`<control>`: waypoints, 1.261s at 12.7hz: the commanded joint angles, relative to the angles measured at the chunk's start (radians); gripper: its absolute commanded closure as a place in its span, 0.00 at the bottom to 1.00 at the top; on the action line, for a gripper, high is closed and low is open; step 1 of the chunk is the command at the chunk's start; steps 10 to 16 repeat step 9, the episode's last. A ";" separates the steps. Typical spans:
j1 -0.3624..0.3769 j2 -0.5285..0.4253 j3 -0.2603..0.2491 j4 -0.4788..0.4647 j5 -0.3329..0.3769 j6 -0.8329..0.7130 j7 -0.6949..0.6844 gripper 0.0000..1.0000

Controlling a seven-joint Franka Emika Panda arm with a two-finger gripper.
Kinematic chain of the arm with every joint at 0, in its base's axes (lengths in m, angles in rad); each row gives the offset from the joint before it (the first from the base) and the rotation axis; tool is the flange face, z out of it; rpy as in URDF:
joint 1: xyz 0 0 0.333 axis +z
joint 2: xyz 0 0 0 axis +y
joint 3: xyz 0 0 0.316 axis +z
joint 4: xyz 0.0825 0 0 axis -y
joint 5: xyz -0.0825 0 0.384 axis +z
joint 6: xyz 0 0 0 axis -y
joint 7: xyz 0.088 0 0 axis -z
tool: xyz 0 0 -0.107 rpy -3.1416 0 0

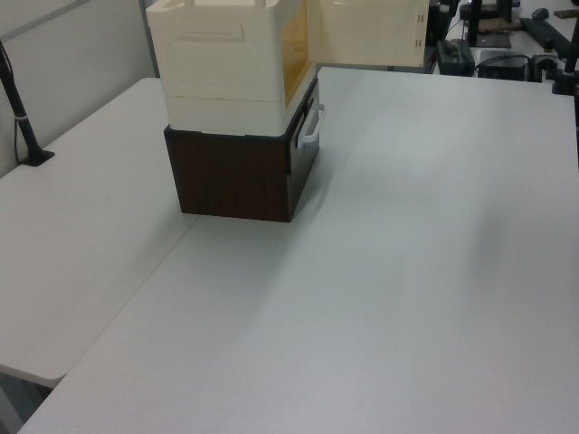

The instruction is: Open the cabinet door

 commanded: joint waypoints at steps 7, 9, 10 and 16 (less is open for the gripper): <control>0.131 0.033 -0.045 -0.045 -0.124 0.034 0.029 0.00; 0.133 0.035 -0.045 -0.045 -0.128 0.034 0.029 0.00; 0.133 0.035 -0.045 -0.045 -0.128 0.034 0.029 0.00; 0.133 0.035 -0.045 -0.045 -0.128 0.034 0.029 0.00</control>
